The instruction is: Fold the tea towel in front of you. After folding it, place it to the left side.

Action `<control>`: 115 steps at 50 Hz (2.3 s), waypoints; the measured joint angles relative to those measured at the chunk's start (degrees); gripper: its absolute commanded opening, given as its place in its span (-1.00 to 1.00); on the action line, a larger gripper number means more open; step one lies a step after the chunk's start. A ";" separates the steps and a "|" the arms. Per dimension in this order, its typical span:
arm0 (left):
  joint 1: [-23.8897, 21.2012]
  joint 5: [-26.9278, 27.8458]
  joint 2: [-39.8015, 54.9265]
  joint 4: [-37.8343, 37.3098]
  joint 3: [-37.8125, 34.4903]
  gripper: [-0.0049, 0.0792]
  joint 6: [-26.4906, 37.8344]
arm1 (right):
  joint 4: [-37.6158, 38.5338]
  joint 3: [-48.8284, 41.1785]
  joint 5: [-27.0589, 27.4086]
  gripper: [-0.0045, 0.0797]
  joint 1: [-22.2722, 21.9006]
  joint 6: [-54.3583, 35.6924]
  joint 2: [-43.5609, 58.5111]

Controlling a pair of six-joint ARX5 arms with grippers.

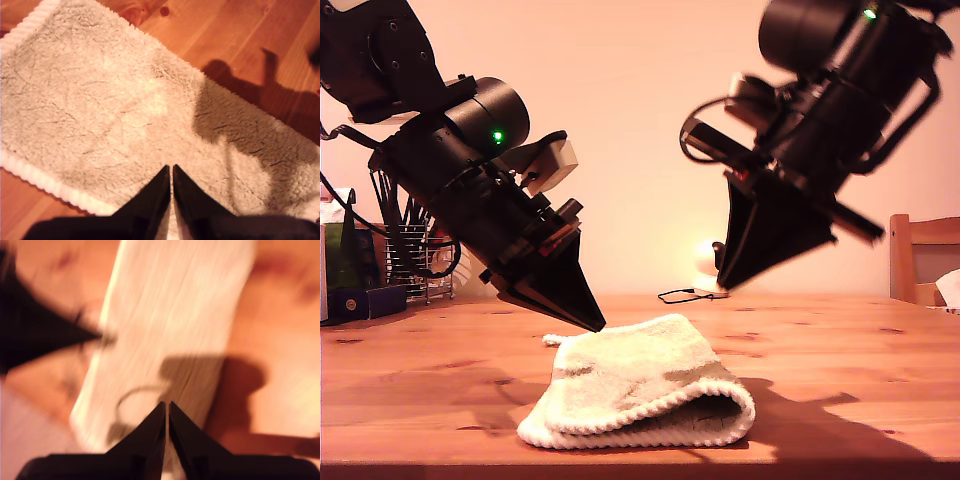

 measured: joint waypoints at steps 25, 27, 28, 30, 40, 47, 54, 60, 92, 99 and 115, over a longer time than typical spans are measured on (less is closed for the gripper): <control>-2.75 0.02 0.00 -2.93 0.00 -0.93 0.07 | -6.73 -0.92 -4.92 -0.18 0.02 5.33 0.02; -2.73 0.02 0.00 -3.34 0.00 -0.94 0.07 | -7.48 -0.92 -4.92 -0.16 0.02 5.35 0.02; -2.73 0.02 0.00 -3.50 0.00 -0.94 0.07 | -7.80 -0.92 -4.92 -0.14 0.00 5.35 0.02; -2.69 0.02 0.00 -3.65 0.00 -0.93 0.07 | -8.15 -0.92 -4.92 -0.09 0.00 5.35 0.20; -2.95 0.70 0.00 -4.31 0.00 -0.94 0.07 | -7.82 -0.92 -6.45 -0.01 0.00 5.35 5.05; -3.08 0.87 0.00 -5.03 0.00 -0.94 0.07 | -7.08 -1.14 -6.58 -0.01 0.00 5.49 9.05; -3.08 0.87 0.00 -5.33 0.00 -0.94 0.07 | -5.22 -1.66 -6.62 -0.01 0.00 6.62 9.20; -3.08 0.87 0.00 -5.27 0.00 -0.94 0.07 | -4.44 -1.66 -6.80 -0.02 0.00 7.19 9.20; -3.08 0.85 0.00 -4.98 0.00 -0.93 0.07 | -3.48 -1.40 -8.92 -0.69 2.36 9.66 12.09; -3.06 0.39 0.00 -4.74 0.00 -0.94 0.07 | -4.11 -1.40 -8.04 -0.92 2.58 9.66 12.24; -2.49 -1.49 0.00 -3.58 0.00 -0.93 0.09 | -9.53 -1.40 -8.04 -0.92 4.70 9.62 11.54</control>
